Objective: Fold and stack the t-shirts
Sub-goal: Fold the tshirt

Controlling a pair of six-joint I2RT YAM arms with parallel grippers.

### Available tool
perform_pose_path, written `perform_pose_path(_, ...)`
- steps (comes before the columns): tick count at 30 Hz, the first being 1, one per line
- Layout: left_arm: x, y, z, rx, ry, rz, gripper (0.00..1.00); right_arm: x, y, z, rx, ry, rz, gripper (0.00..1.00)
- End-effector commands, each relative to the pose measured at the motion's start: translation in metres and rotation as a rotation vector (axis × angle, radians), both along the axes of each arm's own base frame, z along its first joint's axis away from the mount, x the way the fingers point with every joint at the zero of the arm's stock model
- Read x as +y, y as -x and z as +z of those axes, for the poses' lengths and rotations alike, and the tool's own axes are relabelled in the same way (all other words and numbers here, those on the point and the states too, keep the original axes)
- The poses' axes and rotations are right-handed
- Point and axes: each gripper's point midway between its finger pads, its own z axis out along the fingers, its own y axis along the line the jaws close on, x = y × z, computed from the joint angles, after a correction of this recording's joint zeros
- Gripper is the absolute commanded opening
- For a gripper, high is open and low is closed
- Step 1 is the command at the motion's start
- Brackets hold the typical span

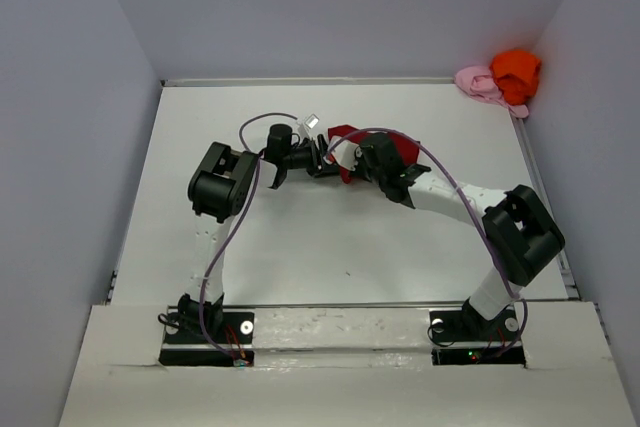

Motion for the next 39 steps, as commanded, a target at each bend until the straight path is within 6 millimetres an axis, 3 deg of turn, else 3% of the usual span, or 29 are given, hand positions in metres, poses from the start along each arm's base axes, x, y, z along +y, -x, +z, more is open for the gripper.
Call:
perform_pose_path(1,0.005,-0.013,0.007,-0.065,-0.023,0.007,0.69,0.01,-0.003,0.036,-0.069,-0.089,0.01,0.0)
perform_pose_path(2,0.007,-0.01,0.013,-0.069,-0.02,0.002,0.77,0.008,0.0,0.034,-0.05,-0.081,0.01,0.0)
perform_pose_path(4,0.013,-0.007,0.015,-0.079,-0.023,0.004,0.8,0.006,0.001,0.031,-0.046,-0.078,0.002,0.0)
perform_pose_path(12,0.055,-0.027,0.08,-0.186,0.024,0.086,0.81,-0.002,0.017,-0.01,0.039,-0.036,0.008,0.0)
perform_pose_path(19,0.078,-0.037,0.117,-0.236,0.055,0.146,0.81,-0.006,0.028,-0.026,0.086,-0.03,0.012,0.0)
perform_pose_path(20,0.08,-0.036,0.117,-0.239,0.056,0.152,0.81,-0.003,0.031,-0.027,0.091,-0.033,0.018,0.0)
perform_pose_path(21,0.08,-0.035,0.121,-0.245,0.059,0.154,0.81,-0.005,0.031,-0.028,0.089,-0.03,0.006,0.13)
perform_pose_path(23,0.08,-0.033,0.123,-0.237,0.067,0.155,0.81,-0.007,0.032,-0.026,0.085,-0.027,0.006,0.23)
perform_pose_path(24,0.08,-0.031,0.122,-0.239,0.069,0.156,0.82,-0.005,0.033,-0.021,0.08,-0.038,0.018,0.33)
perform_pose_path(27,0.081,-0.031,0.119,-0.233,0.065,0.171,0.82,-0.002,0.038,-0.015,0.077,-0.034,0.047,0.46)
perform_pose_path(32,0.078,-0.027,0.111,-0.21,0.067,0.161,0.82,0.01,0.05,-0.013,0.073,0.008,0.135,0.52)
perform_pose_path(39,0.078,-0.028,0.108,-0.206,0.066,0.163,0.82,0.03,0.077,-0.06,0.166,0.09,0.232,0.54)
